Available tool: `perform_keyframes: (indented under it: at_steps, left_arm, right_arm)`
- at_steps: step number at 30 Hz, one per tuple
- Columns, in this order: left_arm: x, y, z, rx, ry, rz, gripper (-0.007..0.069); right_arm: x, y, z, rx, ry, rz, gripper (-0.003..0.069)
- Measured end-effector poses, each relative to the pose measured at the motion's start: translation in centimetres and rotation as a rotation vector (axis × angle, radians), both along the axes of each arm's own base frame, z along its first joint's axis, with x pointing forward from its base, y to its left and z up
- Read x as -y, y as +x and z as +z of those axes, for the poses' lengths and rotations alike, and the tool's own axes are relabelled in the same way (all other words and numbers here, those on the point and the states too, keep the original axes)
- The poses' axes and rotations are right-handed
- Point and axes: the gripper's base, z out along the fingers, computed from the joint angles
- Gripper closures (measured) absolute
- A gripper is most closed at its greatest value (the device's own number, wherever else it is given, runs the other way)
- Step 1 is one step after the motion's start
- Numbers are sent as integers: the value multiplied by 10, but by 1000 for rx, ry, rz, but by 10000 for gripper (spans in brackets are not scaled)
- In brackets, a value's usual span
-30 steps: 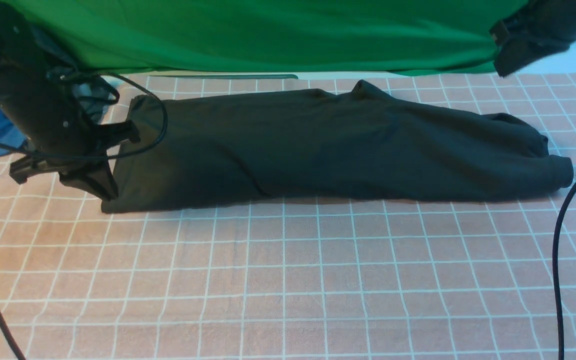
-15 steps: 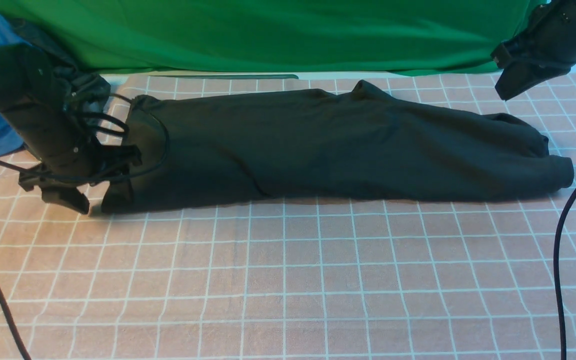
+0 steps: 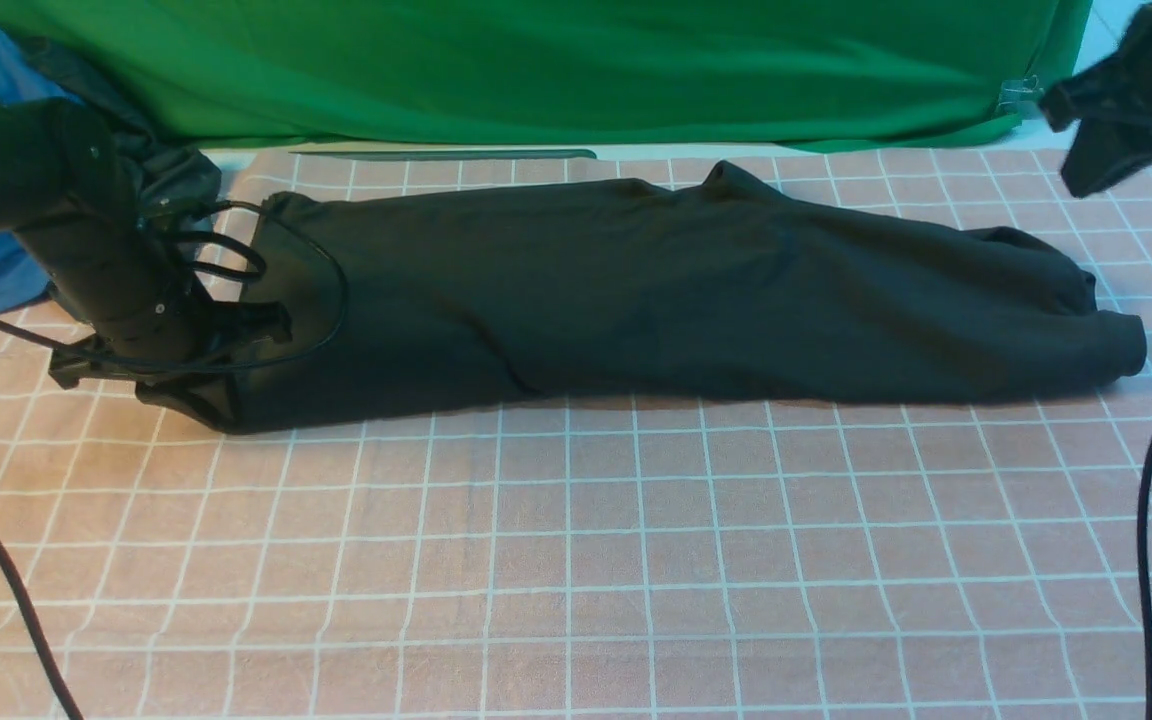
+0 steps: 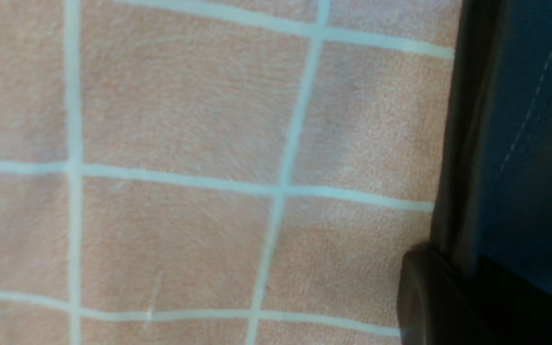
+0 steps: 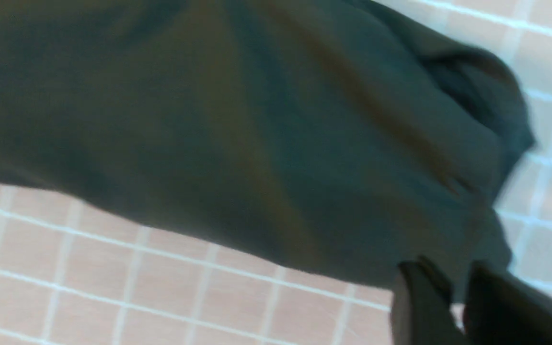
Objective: Fold a long-sleeved shirt over a pink coffee tablecloth.
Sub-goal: 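Pull the folded dark garment lengthwise by its ends to straighten it flat on the table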
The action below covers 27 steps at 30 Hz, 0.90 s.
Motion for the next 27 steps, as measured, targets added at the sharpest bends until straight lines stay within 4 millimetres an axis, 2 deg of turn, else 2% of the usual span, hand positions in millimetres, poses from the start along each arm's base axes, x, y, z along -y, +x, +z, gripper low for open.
perform_keyframes:
  at_steps: [1, 3, 8, 13, 17, 19, 20, 22, 23, 25, 26, 27]
  left_arm:
    - [-1, 1, 2, -1, 8, 2, 592]
    - [-3, 0, 11, 8, 35, 12, 592]
    - [-5, -2, 29, 50, 63, 12, 592]
    - [-5, -2, 34, 68, 65, 13, 592]
    - [-4, -1, 34, 68, 50, 24, 592]
    - [-4, -1, 34, 69, 45, 26, 592]
    - [-4, -1, 34, 69, 43, 27, 592]
    - [-3, -1, 34, 68, 39, 29, 592]
    - [-3, -2, 34, 65, 35, 31, 592]
    - [-2, -3, 35, 56, 25, 34, 592]
    - [-2, -4, 36, 54, 23, 35, 592]
    - [-1, -6, 40, 48, 14, 38, 592]
  right_arm:
    - [4, -1, -4, -12, 0, -13, 384]
    - [17, -6, -19, -69, -1, -53, 260]
    - [35, -12, -51, -144, 9, -126, 108]
    - [39, -2, -81, -168, 37, -162, 78]
    - [39, 8, -117, -225, 56, -181, 74]
    - [39, 10, -129, -249, 61, -183, 86]
    - [39, 10, -129, -249, 61, -183, 86]
    - [38, 10, -139, -288, 67, -158, 216]
    - [38, 8, -139, -305, 67, -136, 342]
    - [37, 5, -137, -329, 69, -114, 512]
    - [37, 5, -137, -332, 70, -111, 512]
    - [37, 2, -133, -348, 72, -103, 576]
